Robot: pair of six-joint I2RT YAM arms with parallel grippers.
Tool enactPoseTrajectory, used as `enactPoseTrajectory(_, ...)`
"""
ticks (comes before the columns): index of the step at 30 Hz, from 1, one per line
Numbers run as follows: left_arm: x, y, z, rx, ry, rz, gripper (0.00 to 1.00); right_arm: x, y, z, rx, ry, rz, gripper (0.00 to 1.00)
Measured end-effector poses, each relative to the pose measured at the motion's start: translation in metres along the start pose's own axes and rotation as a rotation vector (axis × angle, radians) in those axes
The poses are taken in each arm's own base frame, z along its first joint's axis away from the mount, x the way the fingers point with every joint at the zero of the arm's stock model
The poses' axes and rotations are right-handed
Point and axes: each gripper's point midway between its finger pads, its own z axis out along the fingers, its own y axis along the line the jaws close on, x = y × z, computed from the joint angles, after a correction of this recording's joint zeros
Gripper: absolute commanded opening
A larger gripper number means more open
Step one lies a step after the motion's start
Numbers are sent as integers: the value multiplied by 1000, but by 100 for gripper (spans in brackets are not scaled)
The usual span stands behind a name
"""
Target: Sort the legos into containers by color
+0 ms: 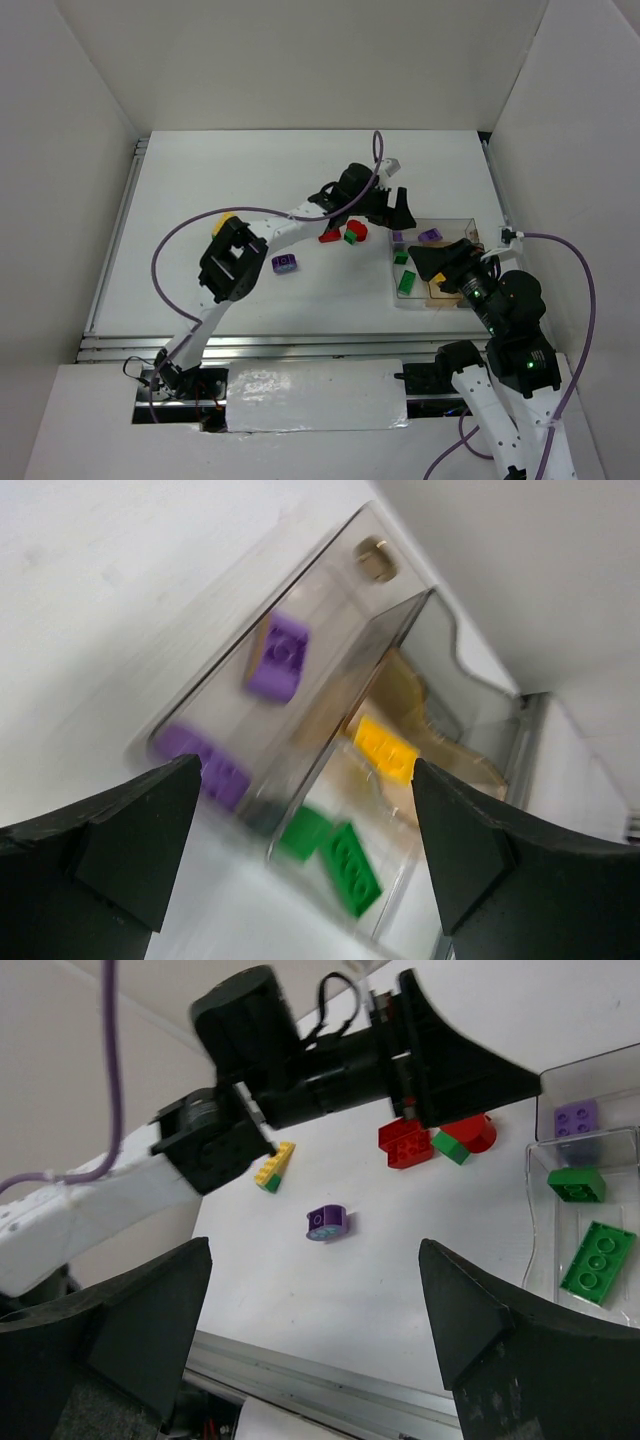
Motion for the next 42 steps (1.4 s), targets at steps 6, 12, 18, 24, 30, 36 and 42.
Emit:
enactPoseTrajectory(6,-37,-4,-97,-309,-128,-2,100,4,2,2,-16,22,-3,100)
enactPoseTrajectory(12,-71,18,-225,-680,-314,-119,100,32,-13,21,7,139,14,100)
enactPoseTrajectory(18,36,104,-270,-997,-59,-205,99,42,-16,26,4,188,26,100)
enactPoseTrajectory(24,97,126,-277,-1097,129,-239,100,41,-9,25,-31,185,26,100)
enactPoseTrajectory(30,113,132,-277,-1108,132,-267,100,41,-7,23,-41,187,25,100)
enactPoseTrajectory(36,134,143,-273,-1136,160,-309,90,44,-5,24,-63,195,25,100)
enactPoseTrajectory(42,149,156,-262,-1146,185,-326,62,47,-7,25,-61,203,27,100)
